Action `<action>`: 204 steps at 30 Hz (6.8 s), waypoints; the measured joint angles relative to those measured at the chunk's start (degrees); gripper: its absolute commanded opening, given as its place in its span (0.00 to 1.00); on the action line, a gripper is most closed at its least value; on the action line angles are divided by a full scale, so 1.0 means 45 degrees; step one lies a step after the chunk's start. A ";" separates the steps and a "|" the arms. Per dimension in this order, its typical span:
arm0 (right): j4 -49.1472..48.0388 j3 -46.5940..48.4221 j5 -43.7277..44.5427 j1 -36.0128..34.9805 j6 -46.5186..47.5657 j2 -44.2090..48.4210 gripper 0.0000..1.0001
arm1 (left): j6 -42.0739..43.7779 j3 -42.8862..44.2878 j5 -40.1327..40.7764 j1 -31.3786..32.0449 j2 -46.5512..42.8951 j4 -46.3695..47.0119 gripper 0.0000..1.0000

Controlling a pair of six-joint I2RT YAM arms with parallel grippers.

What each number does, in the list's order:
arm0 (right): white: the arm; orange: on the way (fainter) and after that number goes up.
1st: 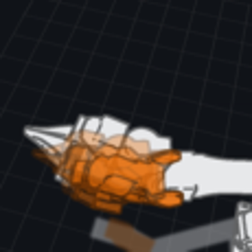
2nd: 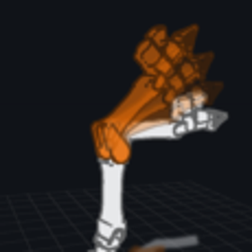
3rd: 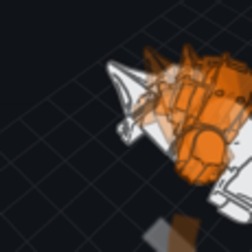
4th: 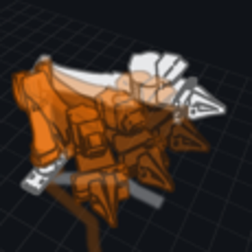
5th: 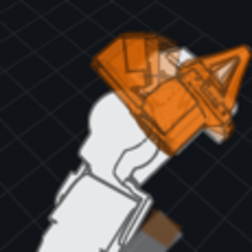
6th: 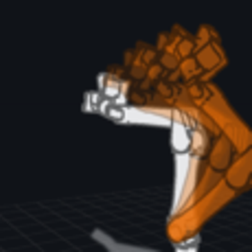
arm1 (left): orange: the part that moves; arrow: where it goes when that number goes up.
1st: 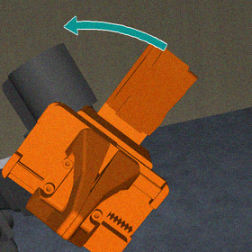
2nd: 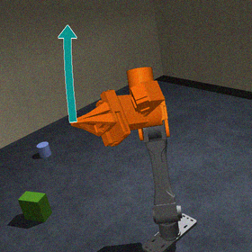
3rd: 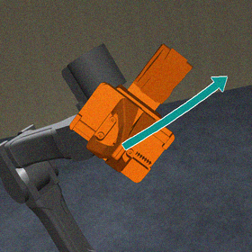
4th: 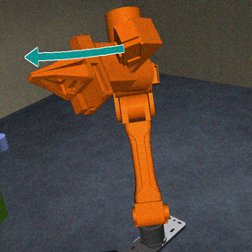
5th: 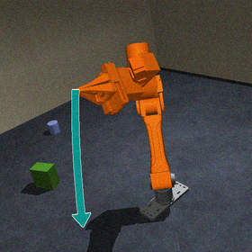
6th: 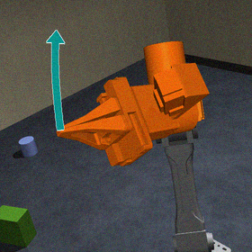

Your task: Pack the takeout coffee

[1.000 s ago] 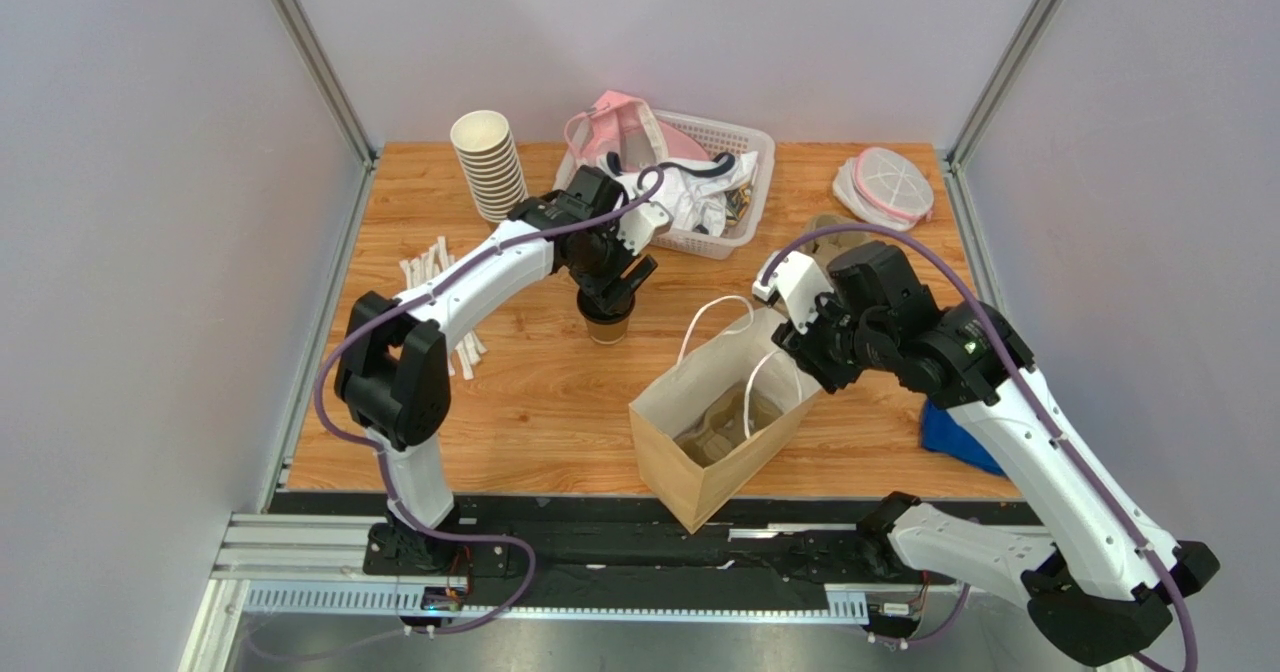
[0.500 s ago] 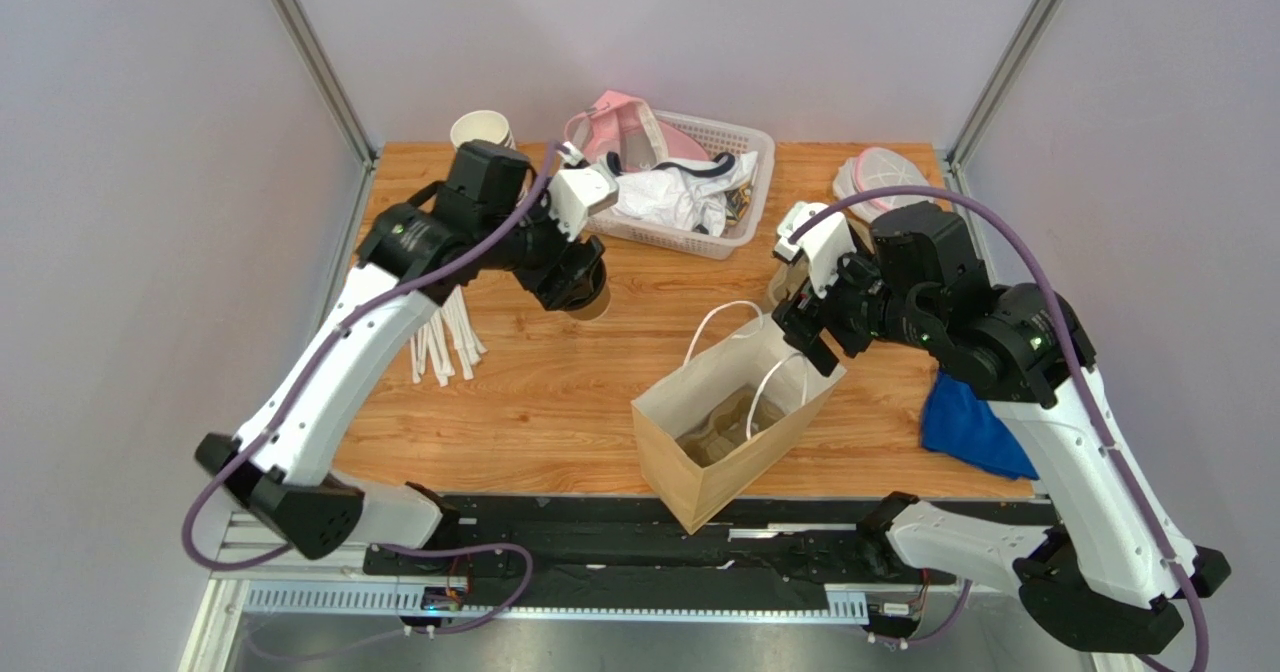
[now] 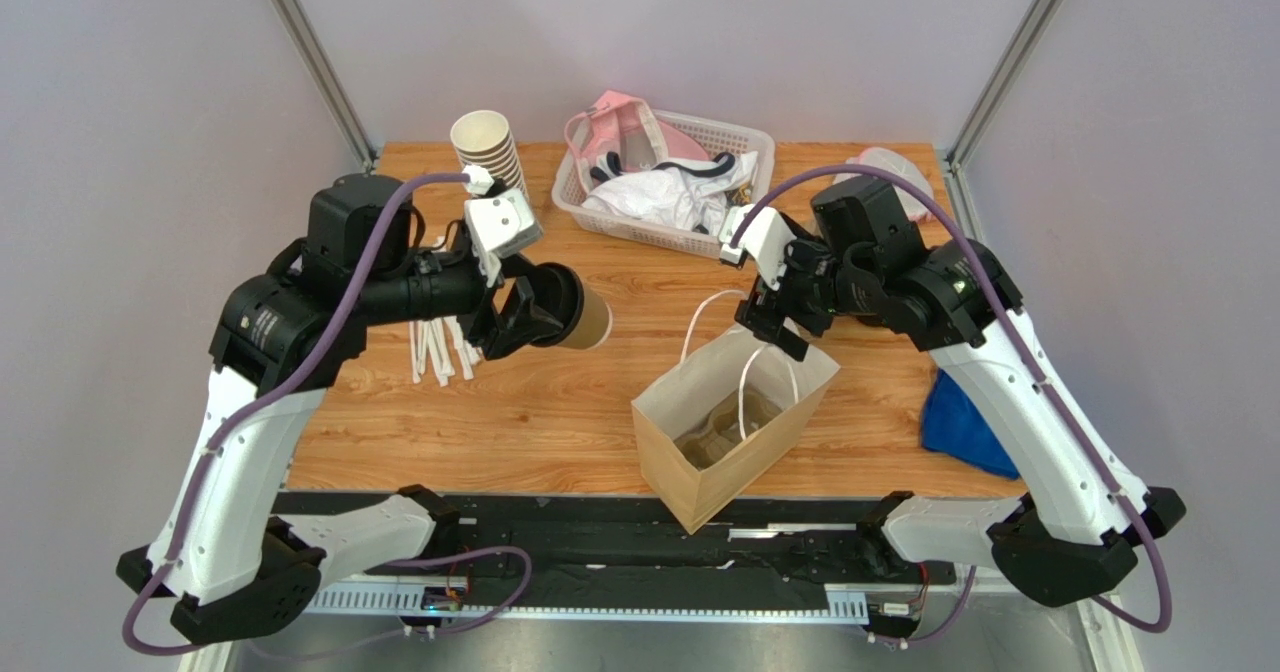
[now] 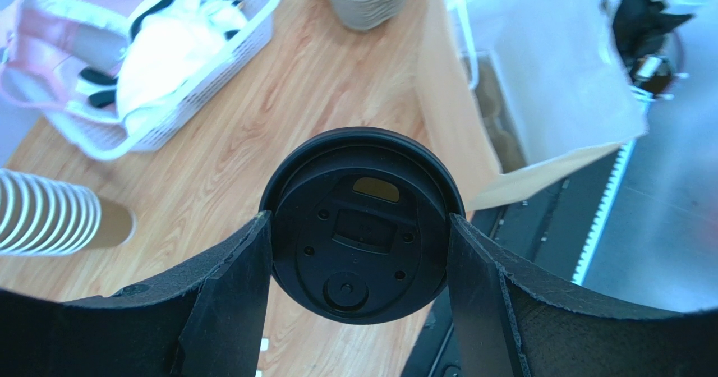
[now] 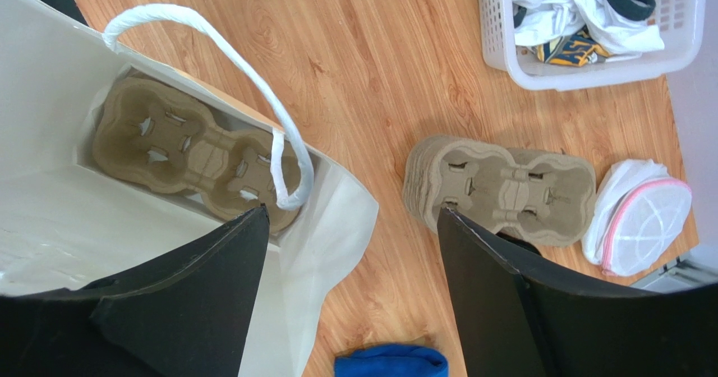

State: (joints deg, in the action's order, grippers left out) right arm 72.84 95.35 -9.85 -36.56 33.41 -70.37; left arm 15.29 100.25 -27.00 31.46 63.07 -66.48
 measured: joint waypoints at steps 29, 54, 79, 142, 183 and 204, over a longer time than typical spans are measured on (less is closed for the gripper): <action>0.0865 -0.0034 -0.2322 0.2584 -0.2725 0.0845 0.78 | 0.4342 0.1870 0.1224 0.6421 0.2948 0.0544 0.26; 0.1044 -0.0651 -0.3283 0.2730 -0.3036 0.0675 1.00 | 0.6931 0.1073 0.1841 0.8325 0.2846 0.1059 0.25; 0.1054 -0.1302 -0.2715 0.2725 -0.2453 0.0908 0.64 | 0.6897 0.1690 0.2166 0.8995 0.2458 0.0170 0.23; -0.0073 -0.0753 -0.4061 0.0131 0.0238 0.0233 1.00 | 0.9316 -0.3837 0.1987 0.9432 0.2152 0.2710 0.19; -0.3725 -0.1841 0.0690 -0.3959 -0.4371 0.0447 0.00 | 0.4867 -0.5965 0.6951 0.9054 -0.0583 0.3963 0.17; -0.5187 -0.4163 0.5693 -0.5425 -0.3419 0.2463 0.00 | 0.0923 -0.6562 0.7451 0.7572 -0.1209 0.5770 0.18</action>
State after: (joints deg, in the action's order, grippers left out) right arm 49.50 76.62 15.77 -60.97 18.02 -59.29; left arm 19.44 70.72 6.52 65.54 57.63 -40.51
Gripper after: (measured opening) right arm 0.018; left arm 0.738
